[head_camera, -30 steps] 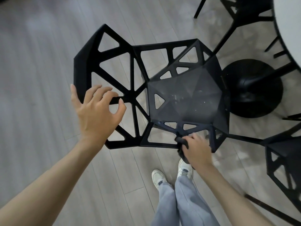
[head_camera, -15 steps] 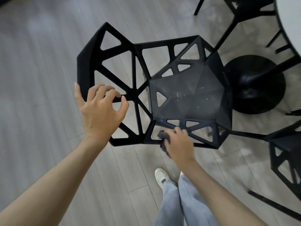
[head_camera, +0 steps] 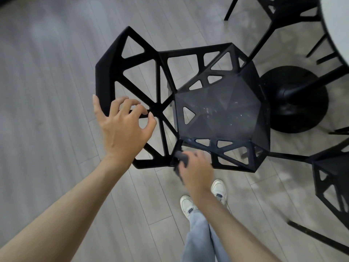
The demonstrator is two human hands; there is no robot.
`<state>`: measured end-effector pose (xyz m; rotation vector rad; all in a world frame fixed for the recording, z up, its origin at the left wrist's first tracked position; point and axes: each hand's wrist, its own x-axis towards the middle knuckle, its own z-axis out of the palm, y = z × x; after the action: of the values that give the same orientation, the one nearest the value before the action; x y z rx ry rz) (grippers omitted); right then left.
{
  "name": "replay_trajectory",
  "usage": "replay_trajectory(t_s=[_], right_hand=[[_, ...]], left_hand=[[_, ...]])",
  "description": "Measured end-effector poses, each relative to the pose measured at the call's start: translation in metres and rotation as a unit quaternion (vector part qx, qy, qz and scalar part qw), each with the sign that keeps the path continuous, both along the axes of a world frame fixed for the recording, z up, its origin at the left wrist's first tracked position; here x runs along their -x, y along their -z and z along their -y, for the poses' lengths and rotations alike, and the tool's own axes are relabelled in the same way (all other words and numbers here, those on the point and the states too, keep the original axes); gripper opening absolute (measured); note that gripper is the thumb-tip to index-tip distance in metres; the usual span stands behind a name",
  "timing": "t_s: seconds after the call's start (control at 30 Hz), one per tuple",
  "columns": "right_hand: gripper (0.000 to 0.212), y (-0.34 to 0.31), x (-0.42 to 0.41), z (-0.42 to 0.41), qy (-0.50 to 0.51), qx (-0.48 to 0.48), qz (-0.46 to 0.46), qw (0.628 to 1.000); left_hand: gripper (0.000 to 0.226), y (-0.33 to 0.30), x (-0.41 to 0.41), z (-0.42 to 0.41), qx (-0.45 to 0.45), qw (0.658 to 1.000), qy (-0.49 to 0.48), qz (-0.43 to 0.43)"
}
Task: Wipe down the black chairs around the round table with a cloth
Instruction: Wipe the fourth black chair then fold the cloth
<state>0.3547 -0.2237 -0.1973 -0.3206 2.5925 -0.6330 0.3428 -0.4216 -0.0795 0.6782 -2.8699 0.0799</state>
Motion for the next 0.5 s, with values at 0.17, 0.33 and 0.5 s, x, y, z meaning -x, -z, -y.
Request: replay_trajectory(t_s=[0.17,0.33,0.5], right_hand=[[0.030,-0.007,-0.014,0.038,-0.042,0.012,-0.007,0.999],[0.016,0.011,-0.002,-0.015,-0.106,0.029,-0.086,0.990],[0.018,0.040,0.027,-0.097,0.022,-0.075,-0.047,0.996]], left_hand=[[0.038,0.002,-0.002,0.006,-0.001,1.000,0.001,-0.007],[0.038,0.000,-0.002,0.004,-0.022,0.999,0.000,-0.031],[0.037,0.000,-0.004,0.004,-0.022,0.999,0.004,-0.047]])
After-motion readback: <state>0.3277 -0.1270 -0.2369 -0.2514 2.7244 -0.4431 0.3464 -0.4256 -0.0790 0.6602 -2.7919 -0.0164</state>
